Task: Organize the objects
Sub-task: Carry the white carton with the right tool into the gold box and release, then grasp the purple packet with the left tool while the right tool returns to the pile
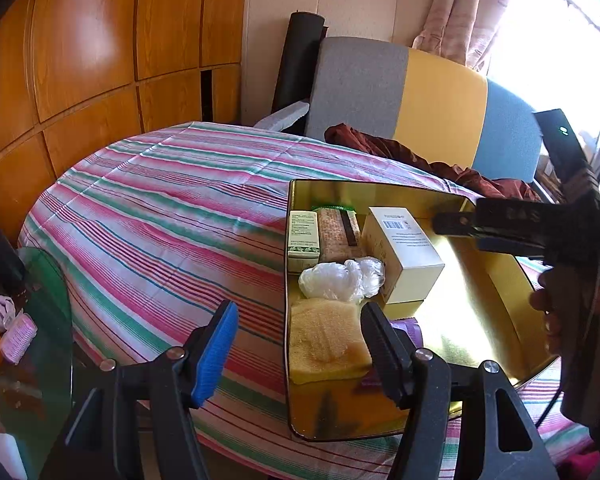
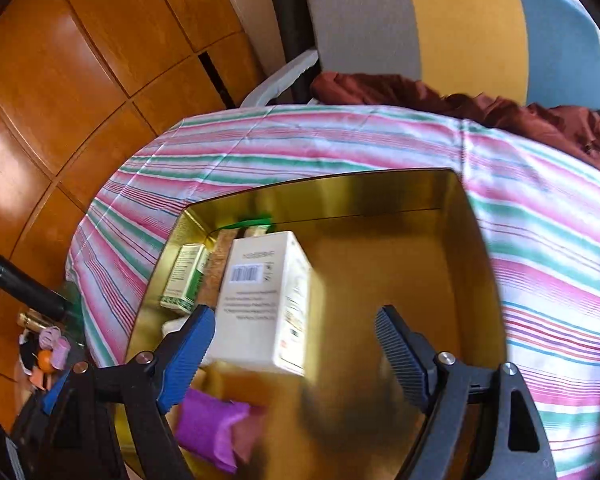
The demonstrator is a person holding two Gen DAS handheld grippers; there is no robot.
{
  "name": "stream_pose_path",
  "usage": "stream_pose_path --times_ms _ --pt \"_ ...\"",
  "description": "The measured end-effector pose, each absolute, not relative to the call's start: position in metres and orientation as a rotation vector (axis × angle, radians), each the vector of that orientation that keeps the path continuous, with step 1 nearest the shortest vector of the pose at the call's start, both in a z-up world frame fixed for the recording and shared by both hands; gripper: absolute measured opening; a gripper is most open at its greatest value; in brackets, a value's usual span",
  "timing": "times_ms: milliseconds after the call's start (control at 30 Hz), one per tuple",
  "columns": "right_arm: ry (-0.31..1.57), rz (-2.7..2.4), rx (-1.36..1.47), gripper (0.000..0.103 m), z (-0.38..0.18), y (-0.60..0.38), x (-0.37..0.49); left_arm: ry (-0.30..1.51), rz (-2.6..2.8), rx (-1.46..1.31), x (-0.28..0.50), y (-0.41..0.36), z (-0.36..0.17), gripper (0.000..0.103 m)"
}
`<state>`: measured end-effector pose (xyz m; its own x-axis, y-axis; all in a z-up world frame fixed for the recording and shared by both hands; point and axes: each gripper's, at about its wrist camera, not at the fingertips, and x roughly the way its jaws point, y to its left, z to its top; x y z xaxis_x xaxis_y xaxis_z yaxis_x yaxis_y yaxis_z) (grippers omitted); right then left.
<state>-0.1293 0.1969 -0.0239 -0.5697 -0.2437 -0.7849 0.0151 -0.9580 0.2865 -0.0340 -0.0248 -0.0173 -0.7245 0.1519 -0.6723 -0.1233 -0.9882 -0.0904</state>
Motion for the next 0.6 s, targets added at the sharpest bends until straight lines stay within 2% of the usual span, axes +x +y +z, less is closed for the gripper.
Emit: stream_pose_path --times_ms 300,600 --pt "-0.262 -2.755 1.284 0.084 -0.007 0.218 -0.092 -0.006 2.780 -1.059 -0.029 -0.013 -0.012 0.067" --pt "-0.381 -2.883 1.289 0.084 0.000 0.288 -0.055 0.044 2.753 -1.007 -0.026 0.005 0.000 0.068"
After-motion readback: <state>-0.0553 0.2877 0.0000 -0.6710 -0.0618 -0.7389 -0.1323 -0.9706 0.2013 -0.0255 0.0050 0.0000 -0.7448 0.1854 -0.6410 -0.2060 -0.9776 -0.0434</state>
